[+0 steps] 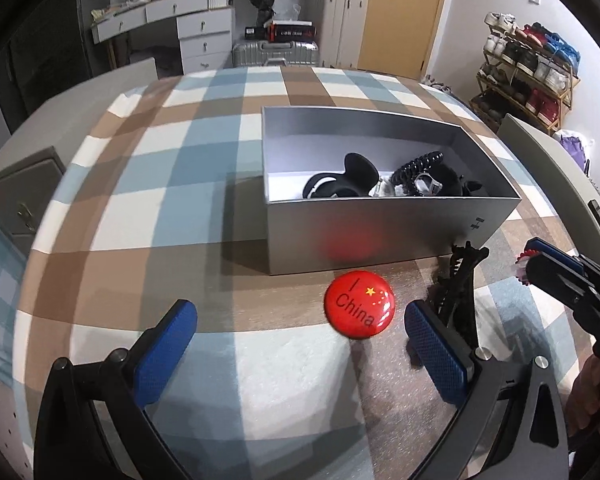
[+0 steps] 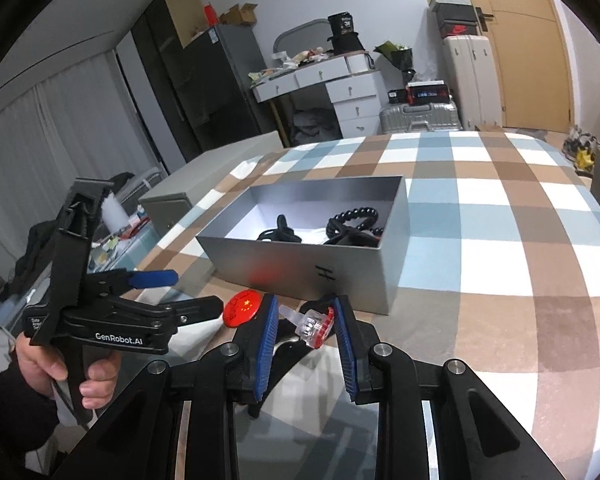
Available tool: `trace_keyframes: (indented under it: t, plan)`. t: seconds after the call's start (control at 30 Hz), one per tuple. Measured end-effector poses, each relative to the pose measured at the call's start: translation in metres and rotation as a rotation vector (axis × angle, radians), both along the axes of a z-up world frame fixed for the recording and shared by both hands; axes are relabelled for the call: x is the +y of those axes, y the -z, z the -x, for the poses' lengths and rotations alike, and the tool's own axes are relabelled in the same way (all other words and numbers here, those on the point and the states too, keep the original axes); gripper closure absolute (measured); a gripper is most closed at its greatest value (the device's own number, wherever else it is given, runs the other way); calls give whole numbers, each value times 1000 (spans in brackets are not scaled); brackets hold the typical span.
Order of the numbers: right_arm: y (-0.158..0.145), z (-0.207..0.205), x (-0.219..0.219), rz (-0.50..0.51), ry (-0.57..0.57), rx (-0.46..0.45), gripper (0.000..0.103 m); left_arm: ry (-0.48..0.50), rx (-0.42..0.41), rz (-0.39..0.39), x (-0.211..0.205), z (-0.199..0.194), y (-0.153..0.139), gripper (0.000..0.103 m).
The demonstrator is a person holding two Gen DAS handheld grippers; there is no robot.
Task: Organize jewelry
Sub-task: 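Grasp the red 'I China' badge with the left tool while the right tool grasps a red clip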
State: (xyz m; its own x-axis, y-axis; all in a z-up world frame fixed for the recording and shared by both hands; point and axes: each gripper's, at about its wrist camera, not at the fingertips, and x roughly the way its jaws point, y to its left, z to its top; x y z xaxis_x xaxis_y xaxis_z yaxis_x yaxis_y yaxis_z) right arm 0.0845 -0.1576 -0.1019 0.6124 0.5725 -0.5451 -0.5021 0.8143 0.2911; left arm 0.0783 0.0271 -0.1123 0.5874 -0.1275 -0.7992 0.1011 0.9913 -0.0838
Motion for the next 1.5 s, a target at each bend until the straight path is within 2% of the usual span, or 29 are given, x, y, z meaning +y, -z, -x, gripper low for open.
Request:
trace_keyframes:
  t: [0.4, 0.5, 0.57, 0.7, 0.8, 0.87, 0.9, 1.2, 1.5]
  plan:
    - [3, -6, -14, -95, -17, 15, 75, 44, 52, -17, -23, -9, 9, 3]
    - [2, -4, -15, -102, -18, 10, 75, 57, 66, -40, -28, -12, 11, 13]
    - [1, -3, -14, -103, -21, 5, 75, 70, 76, -53, -31, -13, 12, 23]
    - [0, -1, -15, -107, -24, 1, 75, 79, 75, -63, -33, -11, 12, 32]
    - [0, 0, -16, -113, -23, -2, 75, 87, 73, -59, -33, -11, 10, 43]
    - [0, 0, -17, -117, -25, -1, 75, 94, 68, -67, -34, -11, 9, 64]
    - [0, -1, -17, -118, -25, -2, 75, 98, 68, -70, -34, -11, 9, 65]
    - [0, -1, -18, -122, -22, -2, 75, 124, 78, -54, -38, -8, 7, 66]
    - [1, -4, -20, -121, -7, 6, 75, 132, 32, -51, -37, 5, -10, 66]
